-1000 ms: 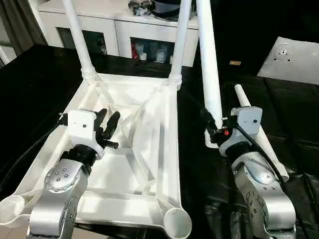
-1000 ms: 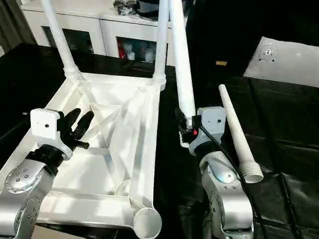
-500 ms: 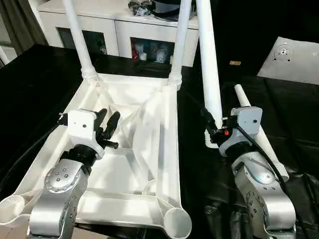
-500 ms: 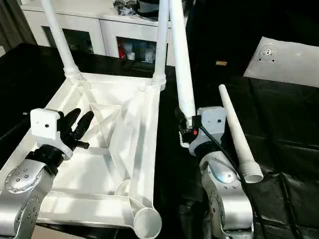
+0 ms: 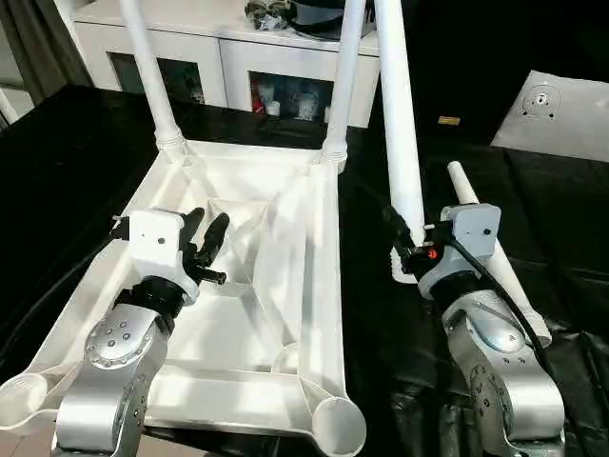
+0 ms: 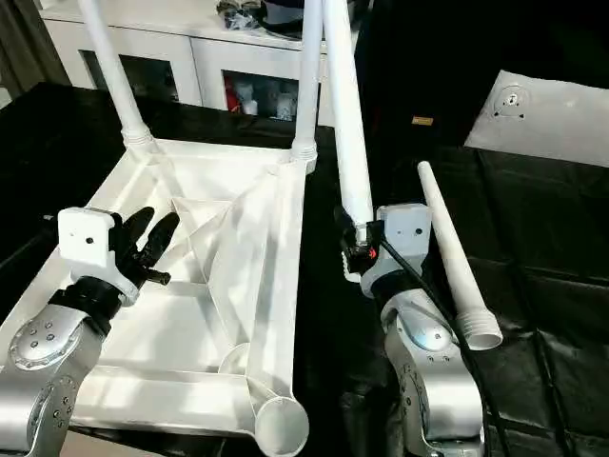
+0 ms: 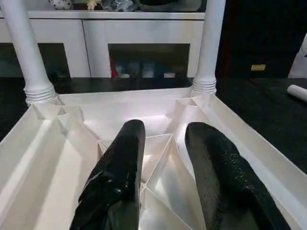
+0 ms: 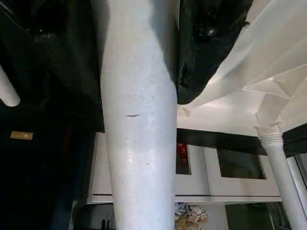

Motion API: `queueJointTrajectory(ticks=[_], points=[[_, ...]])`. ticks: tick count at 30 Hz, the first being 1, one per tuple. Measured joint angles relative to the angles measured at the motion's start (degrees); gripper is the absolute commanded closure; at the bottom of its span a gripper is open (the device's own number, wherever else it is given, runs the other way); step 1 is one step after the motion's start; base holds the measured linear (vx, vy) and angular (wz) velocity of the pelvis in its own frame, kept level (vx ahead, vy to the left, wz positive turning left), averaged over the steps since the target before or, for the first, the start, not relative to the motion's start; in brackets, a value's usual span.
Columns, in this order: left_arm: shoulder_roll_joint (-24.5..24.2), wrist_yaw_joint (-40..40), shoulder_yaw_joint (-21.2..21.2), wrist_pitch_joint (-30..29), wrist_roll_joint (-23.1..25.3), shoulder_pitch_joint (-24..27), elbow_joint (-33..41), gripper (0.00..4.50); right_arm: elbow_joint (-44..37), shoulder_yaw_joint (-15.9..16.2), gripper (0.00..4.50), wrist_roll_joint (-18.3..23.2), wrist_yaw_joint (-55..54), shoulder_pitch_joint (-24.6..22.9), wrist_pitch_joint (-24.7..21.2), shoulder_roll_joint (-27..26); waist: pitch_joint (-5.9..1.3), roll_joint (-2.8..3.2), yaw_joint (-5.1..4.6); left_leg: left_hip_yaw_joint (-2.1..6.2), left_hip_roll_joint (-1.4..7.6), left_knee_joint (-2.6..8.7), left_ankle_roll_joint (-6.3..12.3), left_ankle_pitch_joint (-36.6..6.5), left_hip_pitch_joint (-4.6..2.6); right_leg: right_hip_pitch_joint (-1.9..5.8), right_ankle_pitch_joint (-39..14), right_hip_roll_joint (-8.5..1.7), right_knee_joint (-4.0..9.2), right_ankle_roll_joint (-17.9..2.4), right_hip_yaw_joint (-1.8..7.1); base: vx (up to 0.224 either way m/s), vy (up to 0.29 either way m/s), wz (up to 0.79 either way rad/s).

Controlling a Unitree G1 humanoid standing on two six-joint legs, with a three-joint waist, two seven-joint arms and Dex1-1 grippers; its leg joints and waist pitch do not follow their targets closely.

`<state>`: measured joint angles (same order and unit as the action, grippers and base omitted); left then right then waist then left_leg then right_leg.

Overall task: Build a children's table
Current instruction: Pick table leg

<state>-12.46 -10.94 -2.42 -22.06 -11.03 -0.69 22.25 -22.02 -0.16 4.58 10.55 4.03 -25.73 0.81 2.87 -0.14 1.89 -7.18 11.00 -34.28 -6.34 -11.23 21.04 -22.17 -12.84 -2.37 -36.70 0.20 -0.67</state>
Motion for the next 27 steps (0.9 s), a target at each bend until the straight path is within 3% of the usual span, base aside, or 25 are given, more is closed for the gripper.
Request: queueJointTrajectory(ticks=[27], points=[[0.0, 0.0, 0.0, 0.0, 0.0, 0.0, 0.0, 2.84, 0.0, 0.0, 2.61, 0.0, 0.0, 0.0, 0.0, 0.0, 0.00, 0.00, 0.00, 0.00, 0.00, -0.01, 0.00, 0.0, -0.01, 0.00, 0.0, 0.00, -0.01, 0.0, 0.00, 0.000, 0.000, 0.00]])
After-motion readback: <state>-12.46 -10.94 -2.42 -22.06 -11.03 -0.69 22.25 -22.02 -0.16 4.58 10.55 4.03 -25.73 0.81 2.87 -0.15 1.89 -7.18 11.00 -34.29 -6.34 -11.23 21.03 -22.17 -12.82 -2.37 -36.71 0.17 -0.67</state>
